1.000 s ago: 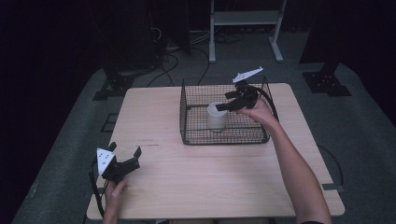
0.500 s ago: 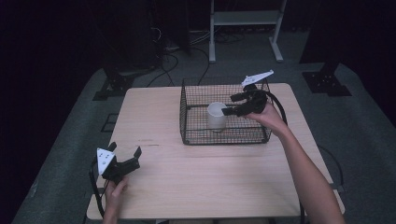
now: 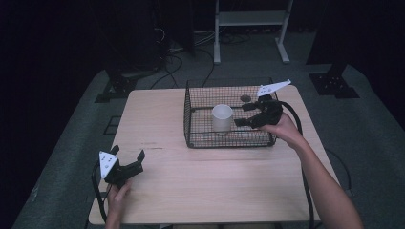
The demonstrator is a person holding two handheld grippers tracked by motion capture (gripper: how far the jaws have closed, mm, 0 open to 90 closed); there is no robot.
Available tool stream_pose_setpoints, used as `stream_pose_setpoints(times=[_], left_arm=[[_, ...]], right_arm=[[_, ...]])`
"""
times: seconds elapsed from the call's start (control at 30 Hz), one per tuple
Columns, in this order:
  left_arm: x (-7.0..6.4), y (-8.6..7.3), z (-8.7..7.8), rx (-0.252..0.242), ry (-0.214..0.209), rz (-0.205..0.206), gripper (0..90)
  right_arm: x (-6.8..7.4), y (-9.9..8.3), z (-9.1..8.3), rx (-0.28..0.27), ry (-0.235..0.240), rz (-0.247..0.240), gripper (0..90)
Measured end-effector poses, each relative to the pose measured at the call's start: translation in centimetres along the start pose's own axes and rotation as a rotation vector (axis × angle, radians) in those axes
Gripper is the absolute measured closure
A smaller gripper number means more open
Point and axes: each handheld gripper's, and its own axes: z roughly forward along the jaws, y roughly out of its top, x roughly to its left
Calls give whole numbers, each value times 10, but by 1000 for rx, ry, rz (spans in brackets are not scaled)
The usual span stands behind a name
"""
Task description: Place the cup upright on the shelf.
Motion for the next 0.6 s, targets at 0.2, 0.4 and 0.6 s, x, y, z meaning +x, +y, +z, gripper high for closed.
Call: stream_pose_setpoints(times=[0.2,0.4,0.6], left_arm=[[0,0,0,1,1,1,0],[0,0,0,1,1,1,0],[0,0,0,2,3,2,0]], right_arm=[[8,-12,-5,11,15,-6,131],[16,-23,-8,10,25,-13,131],[20,-33,-14,8,29,-11,131]])
